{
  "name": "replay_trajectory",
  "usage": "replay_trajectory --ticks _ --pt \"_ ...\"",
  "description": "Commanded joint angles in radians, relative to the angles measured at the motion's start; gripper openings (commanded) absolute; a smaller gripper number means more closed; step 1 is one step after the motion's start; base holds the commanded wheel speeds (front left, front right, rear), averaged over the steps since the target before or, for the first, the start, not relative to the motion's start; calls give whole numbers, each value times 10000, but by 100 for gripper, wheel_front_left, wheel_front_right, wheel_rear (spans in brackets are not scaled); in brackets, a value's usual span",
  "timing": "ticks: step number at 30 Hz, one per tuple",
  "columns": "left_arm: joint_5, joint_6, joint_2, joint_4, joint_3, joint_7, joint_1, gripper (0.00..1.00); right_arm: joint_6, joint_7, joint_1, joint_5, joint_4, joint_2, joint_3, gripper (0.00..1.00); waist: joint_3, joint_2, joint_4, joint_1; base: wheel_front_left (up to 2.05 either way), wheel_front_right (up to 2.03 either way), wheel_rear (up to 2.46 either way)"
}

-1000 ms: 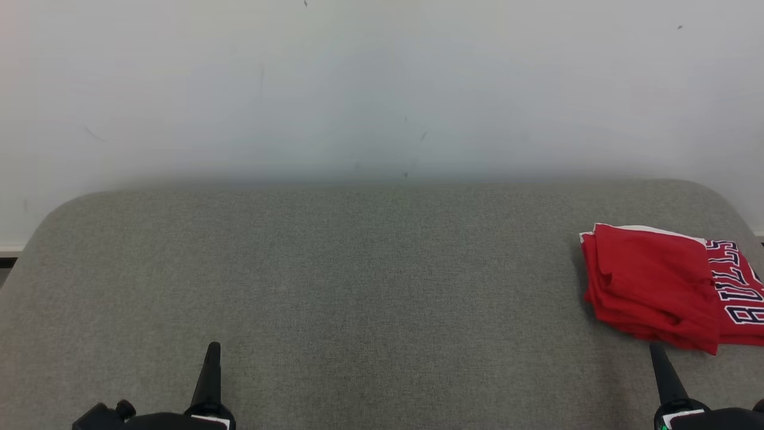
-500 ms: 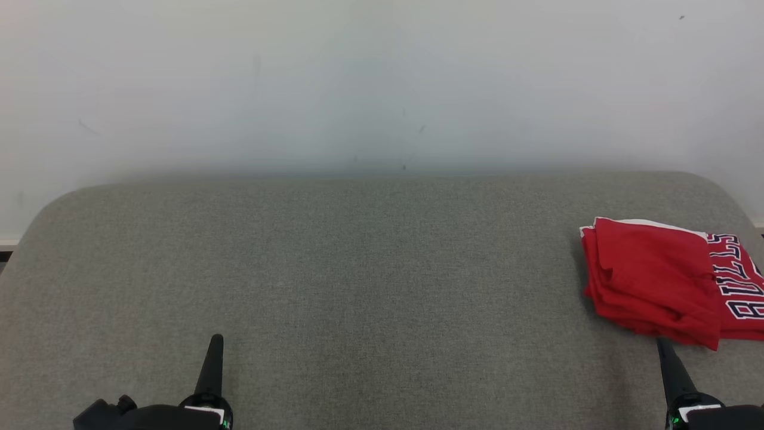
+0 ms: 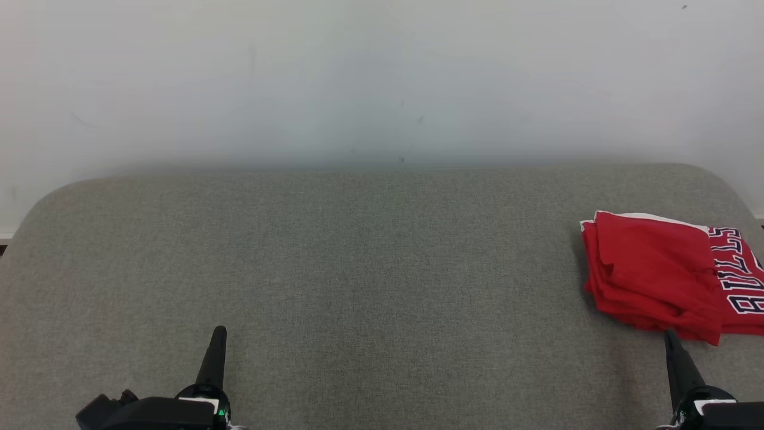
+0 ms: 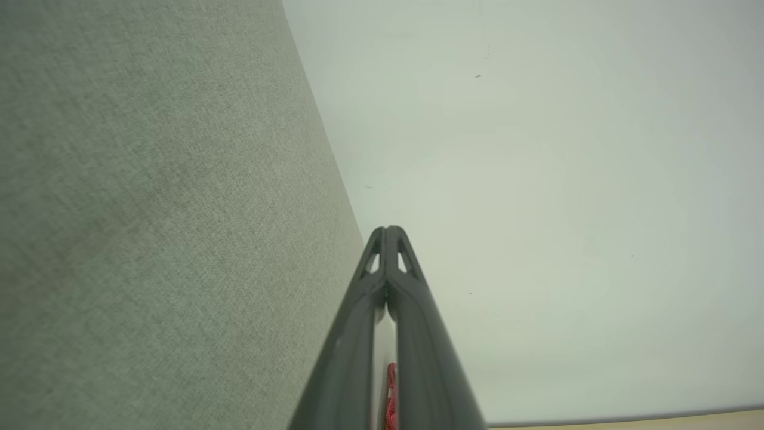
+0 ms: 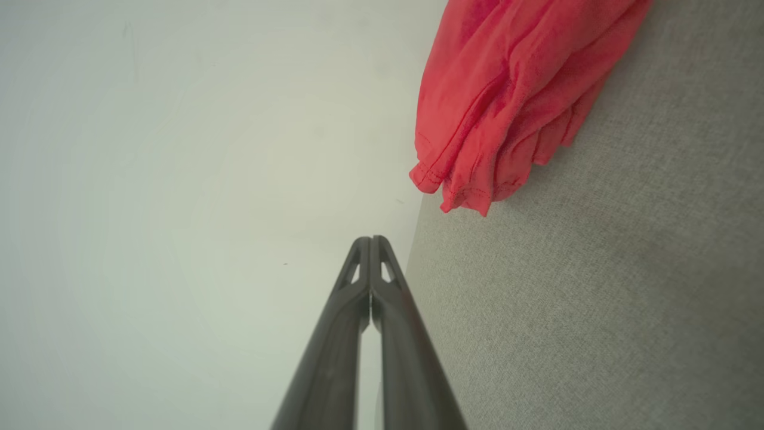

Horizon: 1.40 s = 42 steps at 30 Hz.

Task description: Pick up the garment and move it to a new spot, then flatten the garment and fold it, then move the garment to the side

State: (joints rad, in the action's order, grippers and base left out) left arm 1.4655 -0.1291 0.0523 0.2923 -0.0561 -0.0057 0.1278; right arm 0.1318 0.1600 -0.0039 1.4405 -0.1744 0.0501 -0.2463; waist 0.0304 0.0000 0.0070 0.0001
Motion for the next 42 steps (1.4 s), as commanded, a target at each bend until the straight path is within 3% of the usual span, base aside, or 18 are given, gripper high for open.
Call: replay_trajectory --ticks 1,25,42 --pt "158 -23 -11 -21 -8 77 202 0 -17 54 -132 161 66 4 -48 0 -13 0 -4 -1 0 0 0" --pt "1769 -28 -29 45 -45 413 449 0 -21 335 -306 1807 49 0 -342 0 -323 0 -72 -1 0 0 0" --pt "1738 -28 -28 39 -44 396 428 0 -21 332 -285 1748 47 0 -330 0 -324 0 -73 -1 0 0 0"
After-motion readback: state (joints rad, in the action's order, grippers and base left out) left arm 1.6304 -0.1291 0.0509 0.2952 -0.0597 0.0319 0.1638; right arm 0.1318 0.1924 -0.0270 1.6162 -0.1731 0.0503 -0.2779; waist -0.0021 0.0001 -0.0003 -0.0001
